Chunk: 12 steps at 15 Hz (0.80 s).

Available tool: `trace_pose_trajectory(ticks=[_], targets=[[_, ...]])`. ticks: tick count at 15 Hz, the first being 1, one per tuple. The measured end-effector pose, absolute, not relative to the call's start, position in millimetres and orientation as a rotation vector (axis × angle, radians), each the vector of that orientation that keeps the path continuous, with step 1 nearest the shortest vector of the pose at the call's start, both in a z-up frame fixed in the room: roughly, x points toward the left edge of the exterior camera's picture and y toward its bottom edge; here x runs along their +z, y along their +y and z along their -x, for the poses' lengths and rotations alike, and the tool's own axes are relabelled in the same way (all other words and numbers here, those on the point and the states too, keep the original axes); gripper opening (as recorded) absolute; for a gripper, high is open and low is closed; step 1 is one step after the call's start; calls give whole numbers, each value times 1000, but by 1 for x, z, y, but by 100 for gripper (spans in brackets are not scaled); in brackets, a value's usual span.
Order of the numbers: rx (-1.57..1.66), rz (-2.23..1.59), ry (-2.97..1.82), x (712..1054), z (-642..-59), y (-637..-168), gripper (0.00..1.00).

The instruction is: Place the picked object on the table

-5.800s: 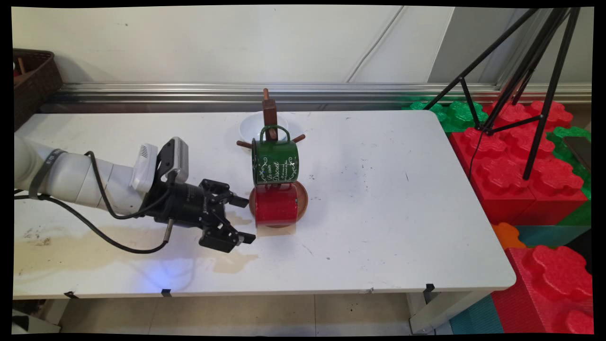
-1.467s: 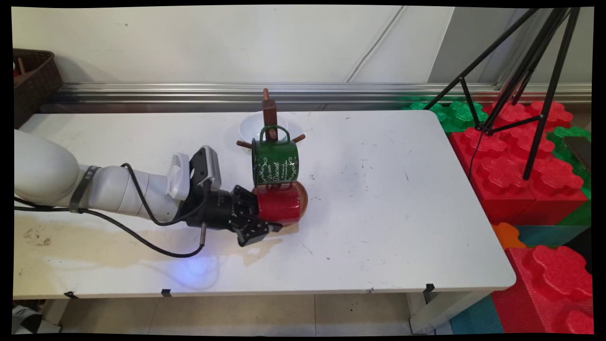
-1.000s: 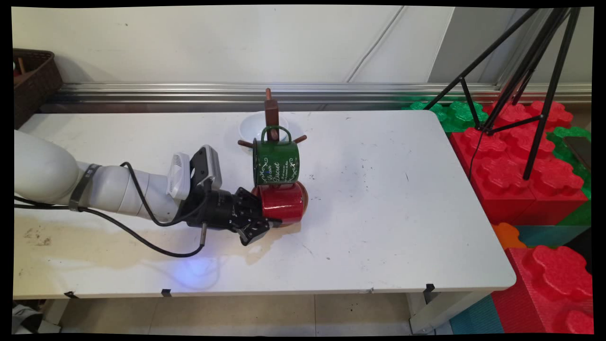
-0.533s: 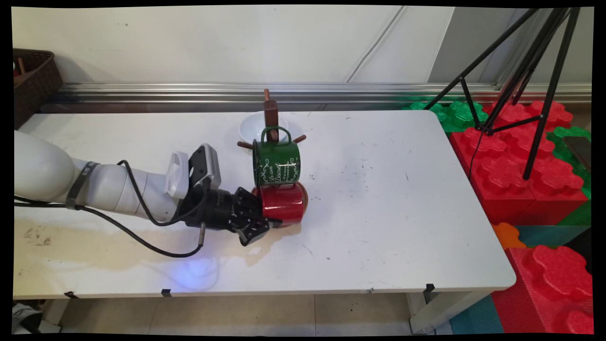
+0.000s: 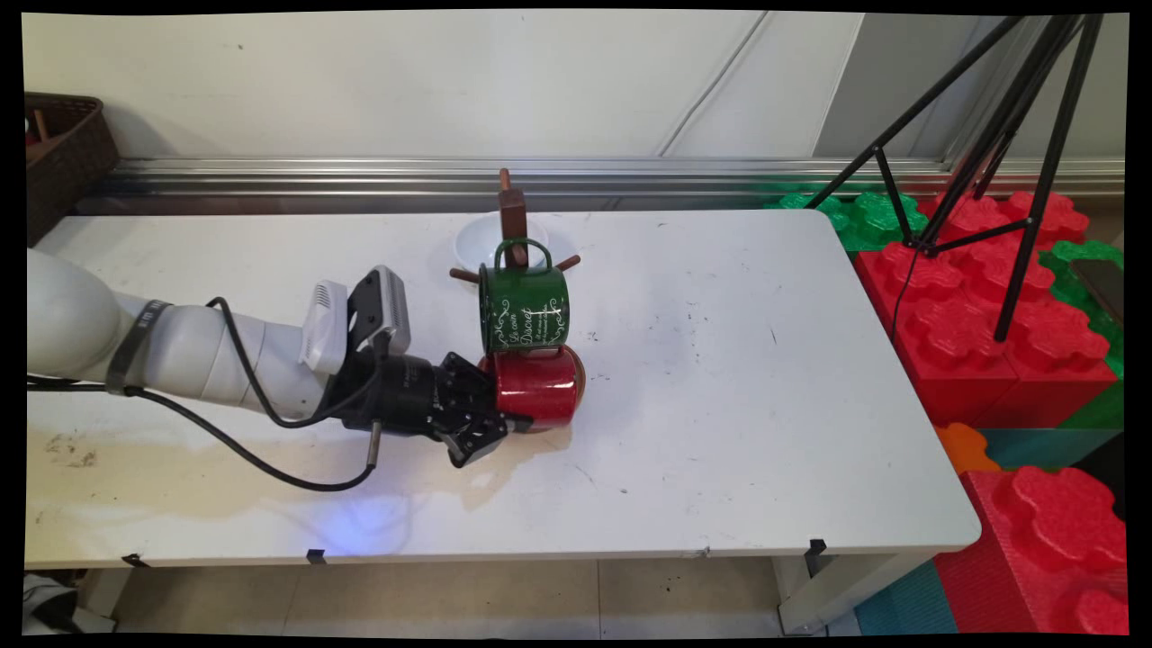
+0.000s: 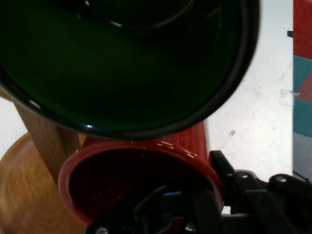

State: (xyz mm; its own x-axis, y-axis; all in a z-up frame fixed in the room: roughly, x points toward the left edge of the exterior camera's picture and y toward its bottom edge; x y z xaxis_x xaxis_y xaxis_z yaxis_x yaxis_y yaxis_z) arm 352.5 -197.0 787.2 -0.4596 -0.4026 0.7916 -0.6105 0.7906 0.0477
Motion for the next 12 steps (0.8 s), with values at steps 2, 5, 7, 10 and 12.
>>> trace_pose_trajectory(ticks=[2, 5, 7, 10, 12], targets=[[302, -745, -2115, 791, -352, -195, 0], [293, -733, -2116, 797, -351, -191, 0], [282, -720, -2118, 802, -350, -187, 0], [267, -697, -2121, 810, -348, -180, 0], [256, -681, -2122, 815, -347, -176, 0]])
